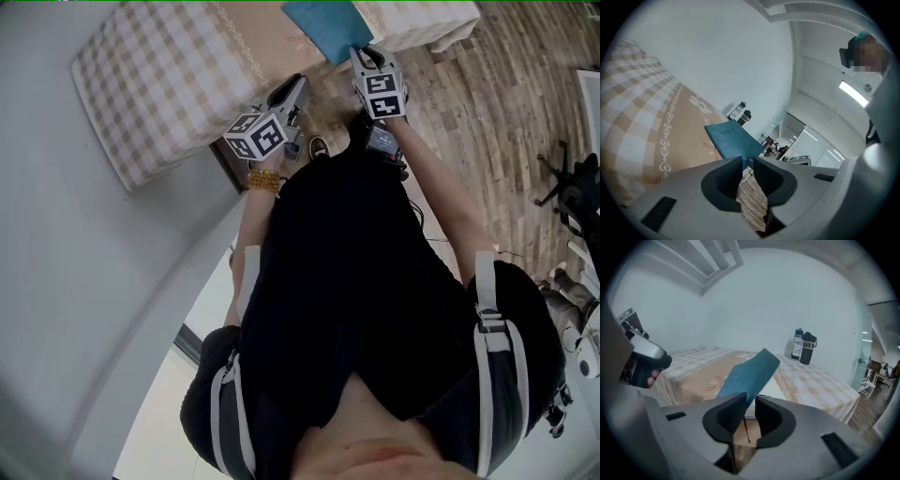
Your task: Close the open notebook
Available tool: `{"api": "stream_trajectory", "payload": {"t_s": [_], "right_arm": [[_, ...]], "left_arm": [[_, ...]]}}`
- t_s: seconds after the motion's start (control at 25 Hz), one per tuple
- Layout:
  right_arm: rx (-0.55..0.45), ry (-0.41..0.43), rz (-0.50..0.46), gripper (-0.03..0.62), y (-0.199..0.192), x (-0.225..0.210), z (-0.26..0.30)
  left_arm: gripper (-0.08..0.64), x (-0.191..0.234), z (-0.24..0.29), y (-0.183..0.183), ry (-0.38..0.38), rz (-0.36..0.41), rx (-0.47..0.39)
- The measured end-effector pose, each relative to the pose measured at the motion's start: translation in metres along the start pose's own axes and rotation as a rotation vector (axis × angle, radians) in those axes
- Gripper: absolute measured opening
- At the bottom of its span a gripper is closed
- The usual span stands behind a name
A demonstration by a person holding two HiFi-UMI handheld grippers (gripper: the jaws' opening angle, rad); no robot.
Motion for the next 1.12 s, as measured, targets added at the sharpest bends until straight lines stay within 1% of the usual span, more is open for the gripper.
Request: {"api": "stream_trajectory", "payload": {"t_s": [0.08, 0.12, 0.28, 0.32, 0.4, 0.48, 0.6, 0.64, 0.72, 0.8, 0.84, 0.92, 1.0, 1.08, 1.12], "right_arm": [[0.004, -0.011, -0.019, 0.066, -0.012, 0.003, -0.017], [0.009, -0.019, -0.032, 0.072, -0.014, 0.004, -0.018], [0.038, -0.056, -0.085, 0.091, -0.011, 0.003, -0.016], [0.042, -0.065, -0.092, 0.101, -0.009, 0.002, -0.018], [0.045, -0.081, -0.099, 0.103, -0.007, 0.001, -0.022], [0.040, -0.098, -0.094, 0.118, -0.010, 0.003, -0.023], [0.011, -0.130, -0.033, 0.153, -0.012, 0.002, -0.028], [-0.003, -0.147, -0.018, 0.175, -0.009, -0.001, -0.031], [-0.038, -0.191, -0.019, 0.179, -0.002, -0.007, -0.040], [-0.089, -0.221, -0.056, 0.178, 0.006, -0.011, -0.050], [-0.117, -0.221, -0.086, 0.179, 0.010, -0.011, -0.052], [-0.163, -0.190, -0.165, 0.178, 0.019, -0.007, -0.048], [-0.184, -0.156, -0.246, 0.178, 0.028, -0.004, -0.034], [-0.205, -0.169, -0.299, 0.178, 0.036, -0.006, -0.035], [-0.229, -0.186, -0.311, 0.178, 0.039, -0.007, -0.042]], "left_arm": [[0.066, -0.009, -0.010, -0.018, -0.004, 0.004, -0.008], [0.064, -0.009, -0.011, -0.020, -0.005, 0.003, -0.009], [0.066, -0.010, -0.008, -0.017, -0.001, -0.004, -0.007], [0.066, -0.013, -0.009, -0.017, 0.002, -0.005, -0.007], [0.066, -0.016, -0.010, -0.017, 0.005, -0.006, -0.010], [0.064, -0.012, -0.013, -0.020, 0.004, -0.010, -0.016], [0.066, -0.007, -0.016, -0.024, 0.006, -0.013, -0.030], [0.066, -0.007, -0.017, -0.023, 0.009, -0.012, -0.037], [0.066, -0.007, -0.018, -0.020, 0.013, -0.002, -0.052], [0.061, -0.008, -0.020, -0.018, 0.017, 0.024, -0.065], [0.060, -0.008, -0.021, -0.016, 0.021, 0.043, -0.070], [0.060, -0.006, -0.018, -0.010, 0.034, 0.087, -0.078], [0.060, -0.001, -0.012, -0.001, 0.050, 0.128, -0.081], [0.035, -0.002, -0.011, 0.001, 0.062, 0.165, -0.080], [0.035, -0.006, -0.013, -0.002, 0.062, 0.179, -0.079]]}}
Point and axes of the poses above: the fingertips, and each gripper's own axes: z forward along the fingers, x to its left, y out of its top, the point moved 7 cm from there along -z, backward along the fingers, and after that the axes turned 12 degrees about -x, right-handed, at the moved point
